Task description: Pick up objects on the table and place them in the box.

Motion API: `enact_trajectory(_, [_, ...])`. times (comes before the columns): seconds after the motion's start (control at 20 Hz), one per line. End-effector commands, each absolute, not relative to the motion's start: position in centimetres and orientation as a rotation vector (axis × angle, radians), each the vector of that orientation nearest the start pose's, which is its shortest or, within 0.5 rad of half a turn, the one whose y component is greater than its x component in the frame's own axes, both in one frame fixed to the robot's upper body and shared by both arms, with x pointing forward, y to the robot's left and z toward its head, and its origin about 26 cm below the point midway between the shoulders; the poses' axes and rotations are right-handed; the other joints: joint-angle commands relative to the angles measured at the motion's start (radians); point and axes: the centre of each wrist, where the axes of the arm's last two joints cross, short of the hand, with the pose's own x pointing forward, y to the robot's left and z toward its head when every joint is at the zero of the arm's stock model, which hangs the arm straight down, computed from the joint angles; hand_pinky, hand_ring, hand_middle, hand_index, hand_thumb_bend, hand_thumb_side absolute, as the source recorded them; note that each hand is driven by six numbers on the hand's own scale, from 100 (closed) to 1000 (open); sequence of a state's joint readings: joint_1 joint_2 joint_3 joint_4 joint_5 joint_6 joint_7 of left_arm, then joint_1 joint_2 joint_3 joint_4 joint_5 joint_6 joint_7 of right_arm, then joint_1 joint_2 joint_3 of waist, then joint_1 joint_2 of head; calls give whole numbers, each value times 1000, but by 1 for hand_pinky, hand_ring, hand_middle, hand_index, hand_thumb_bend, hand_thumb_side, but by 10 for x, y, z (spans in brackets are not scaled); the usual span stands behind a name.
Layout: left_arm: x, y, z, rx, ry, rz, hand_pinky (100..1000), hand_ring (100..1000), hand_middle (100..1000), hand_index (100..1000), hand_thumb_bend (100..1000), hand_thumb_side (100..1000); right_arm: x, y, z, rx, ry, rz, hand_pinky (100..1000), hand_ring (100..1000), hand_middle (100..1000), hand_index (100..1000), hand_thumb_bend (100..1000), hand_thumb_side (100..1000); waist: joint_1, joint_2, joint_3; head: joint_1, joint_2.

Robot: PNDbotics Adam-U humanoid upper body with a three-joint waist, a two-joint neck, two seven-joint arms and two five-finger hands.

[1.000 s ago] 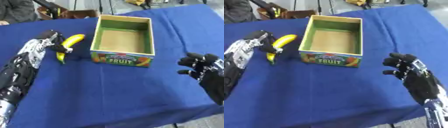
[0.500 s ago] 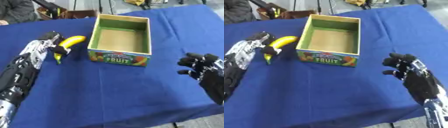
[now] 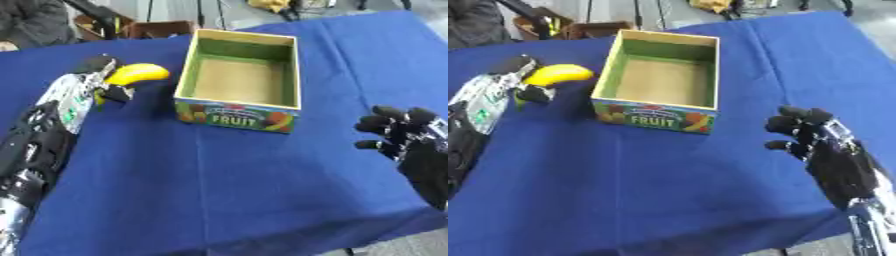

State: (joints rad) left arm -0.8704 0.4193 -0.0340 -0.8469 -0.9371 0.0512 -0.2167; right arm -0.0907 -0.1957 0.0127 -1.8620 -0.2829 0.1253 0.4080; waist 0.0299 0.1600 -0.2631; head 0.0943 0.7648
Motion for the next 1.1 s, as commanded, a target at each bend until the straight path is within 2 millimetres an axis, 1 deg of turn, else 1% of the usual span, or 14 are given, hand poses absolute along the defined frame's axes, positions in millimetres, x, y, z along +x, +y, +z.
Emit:
enact_trajectory(0.05, [475, 319, 188, 1041, -1327, -1067, 323, 370, 399, 597, 100, 202, 288, -266, 105, 445, -1801, 417, 735, 839, 746, 862, 100, 858, -2, -20, 1, -3, 5])
enact_trajectory(0.3, [475, 314, 211, 1031, -1398, -1059, 318, 363, 389, 588, 100, 204, 287, -266, 105, 445, -1799, 417, 735, 838, 746, 862, 100, 858, -2, -26, 0, -4, 5])
enact_trajectory(0.5, [476, 301, 225, 1002, -1464, -1078, 317, 361, 386, 584, 100, 209, 287, -267, 105, 446, -1797, 418, 734, 838, 745, 862, 100, 859, 0, -30, -4, -4, 5])
enact_trajectory(0.65, [477, 282, 235, 979, -1520, -1124, 318, 363, 386, 584, 100, 203, 288, -266, 106, 451, -1796, 423, 734, 838, 745, 862, 100, 859, 2, -31, -10, 1, 5])
enact_trajectory(0.8, [479, 260, 240, 960, -1554, -1190, 320, 367, 391, 589, 100, 194, 288, -265, 106, 457, -1795, 431, 734, 838, 745, 862, 100, 860, 5, -31, -19, 6, 5])
enact_trajectory(0.95, [482, 236, 238, 937, -1568, -1268, 322, 370, 395, 593, 100, 192, 289, -264, 108, 466, -1795, 442, 734, 838, 745, 862, 100, 860, 8, -29, -32, 14, 5])
enact_trajectory(1.1, [483, 214, 228, 901, -1569, -1340, 324, 372, 398, 595, 100, 197, 290, -262, 109, 475, -1798, 450, 734, 838, 745, 862, 100, 860, 9, -24, -47, 20, 5])
